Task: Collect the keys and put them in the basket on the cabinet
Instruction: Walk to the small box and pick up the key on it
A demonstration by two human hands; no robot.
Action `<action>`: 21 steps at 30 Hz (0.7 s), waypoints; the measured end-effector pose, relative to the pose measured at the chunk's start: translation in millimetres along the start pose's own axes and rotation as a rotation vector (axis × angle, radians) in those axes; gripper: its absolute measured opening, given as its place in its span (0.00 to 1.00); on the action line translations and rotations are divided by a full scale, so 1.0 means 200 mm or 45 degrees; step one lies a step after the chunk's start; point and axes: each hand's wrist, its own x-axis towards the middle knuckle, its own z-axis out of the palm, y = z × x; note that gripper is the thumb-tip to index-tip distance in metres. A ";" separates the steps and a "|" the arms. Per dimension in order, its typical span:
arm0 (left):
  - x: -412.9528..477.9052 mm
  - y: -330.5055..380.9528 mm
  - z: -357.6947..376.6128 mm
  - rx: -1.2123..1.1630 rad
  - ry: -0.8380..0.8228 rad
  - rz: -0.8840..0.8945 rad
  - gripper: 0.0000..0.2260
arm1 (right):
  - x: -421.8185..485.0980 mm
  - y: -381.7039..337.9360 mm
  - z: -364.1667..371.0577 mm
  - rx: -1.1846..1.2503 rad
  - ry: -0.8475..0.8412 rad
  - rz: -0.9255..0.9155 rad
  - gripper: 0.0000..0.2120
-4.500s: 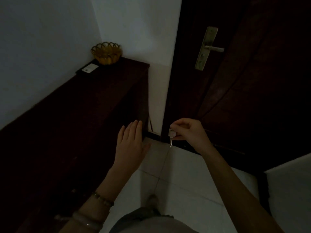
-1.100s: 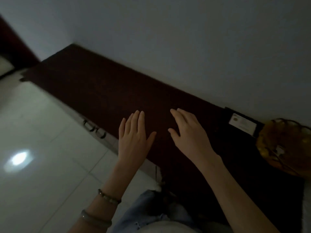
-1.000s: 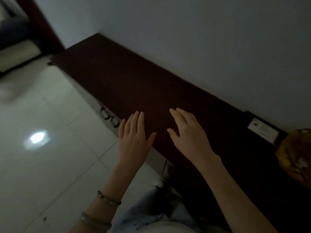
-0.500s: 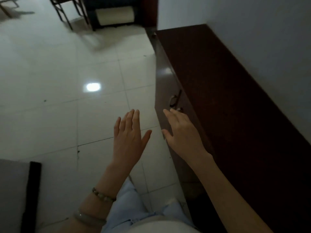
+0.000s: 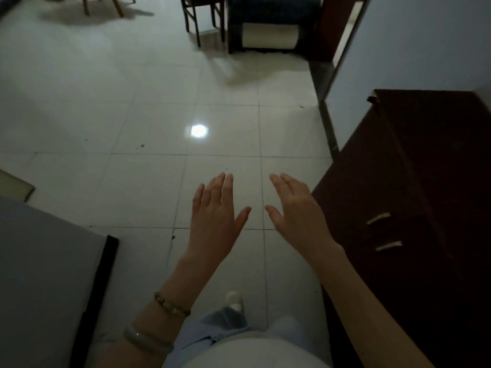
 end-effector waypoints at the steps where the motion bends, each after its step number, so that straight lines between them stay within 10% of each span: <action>1: 0.03 -0.05 -0.01 -0.001 0.005 -0.016 0.30 | 0.06 -0.03 0.02 0.000 -0.001 -0.015 0.29; 21: 1.04 -0.82 0.02 0.053 0.110 -0.524 0.31 | 1.57 -0.30 0.35 0.025 -0.206 -0.438 0.30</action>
